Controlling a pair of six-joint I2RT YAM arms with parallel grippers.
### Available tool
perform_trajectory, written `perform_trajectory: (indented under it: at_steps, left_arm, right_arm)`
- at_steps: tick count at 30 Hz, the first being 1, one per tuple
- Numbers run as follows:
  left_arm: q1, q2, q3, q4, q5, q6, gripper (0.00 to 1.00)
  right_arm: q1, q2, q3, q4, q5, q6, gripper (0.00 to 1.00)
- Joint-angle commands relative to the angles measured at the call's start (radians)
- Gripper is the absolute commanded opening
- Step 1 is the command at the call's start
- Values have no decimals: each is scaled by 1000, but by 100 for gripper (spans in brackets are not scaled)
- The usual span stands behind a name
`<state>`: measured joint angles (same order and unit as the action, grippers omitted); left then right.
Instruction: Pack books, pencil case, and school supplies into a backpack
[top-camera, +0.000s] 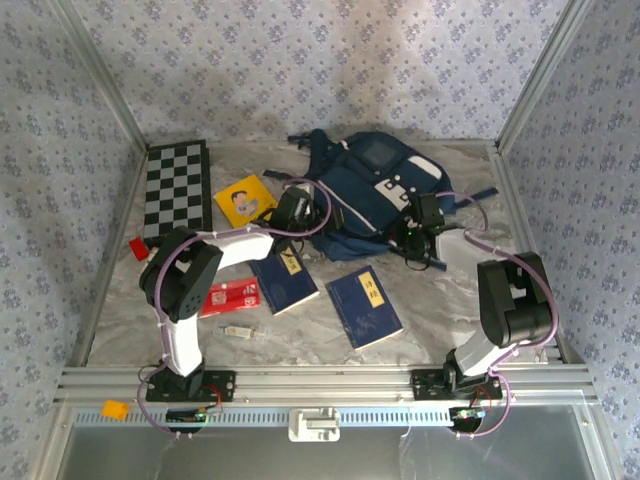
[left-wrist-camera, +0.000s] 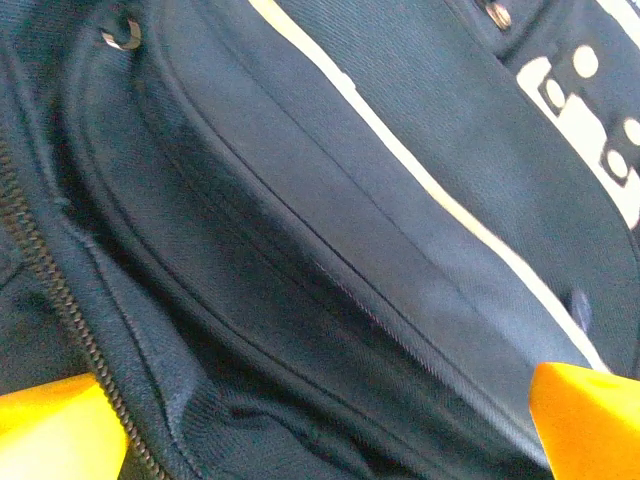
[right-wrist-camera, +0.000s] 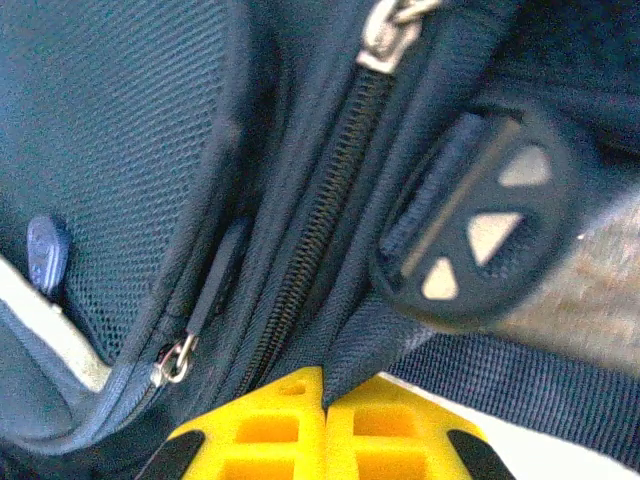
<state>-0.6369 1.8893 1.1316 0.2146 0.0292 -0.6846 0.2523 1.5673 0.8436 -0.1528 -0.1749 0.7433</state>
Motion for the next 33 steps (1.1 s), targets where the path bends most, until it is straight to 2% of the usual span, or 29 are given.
perform_trajectory:
  at_steps: [1, 4, 9, 12, 16, 19, 21, 28, 33]
  left_arm:
    - [29, 34, 73, 21, 29, 72, 100]
    - [56, 47, 106, -6, 56, 85, 100]
    - [88, -37, 68, -56, 57, 83, 100]
    - [87, -94, 45, -121, 70, 75, 100]
    - [64, -188, -20, -175, 81, -15, 100]
    - [12, -254, -64, -207, 53, -69, 100]
    - [-30, -275, -89, -183, 45, -97, 100]
    - [-144, -208, -78, -135, 40, -216, 100]
    - [-199, -131, -27, -133, 22, -236, 100]
  right_arm:
    - [91, -66, -48, 6, 29, 97, 11]
    - [129, -66, -25, 14, 44, 112, 34]
    - [131, -155, -12, -72, 59, 90, 62]
    - [105, -231, -17, -148, 45, 54, 74]
    - [-8, -281, -30, -233, -8, 17, 78]
    - [-135, -257, -45, -214, -83, -2, 79]
    - [-181, -224, -32, -200, -119, -24, 79]
    - [-264, -48, 49, -137, -179, -82, 72]
    - [-273, 34, 96, -117, -181, -97, 68]
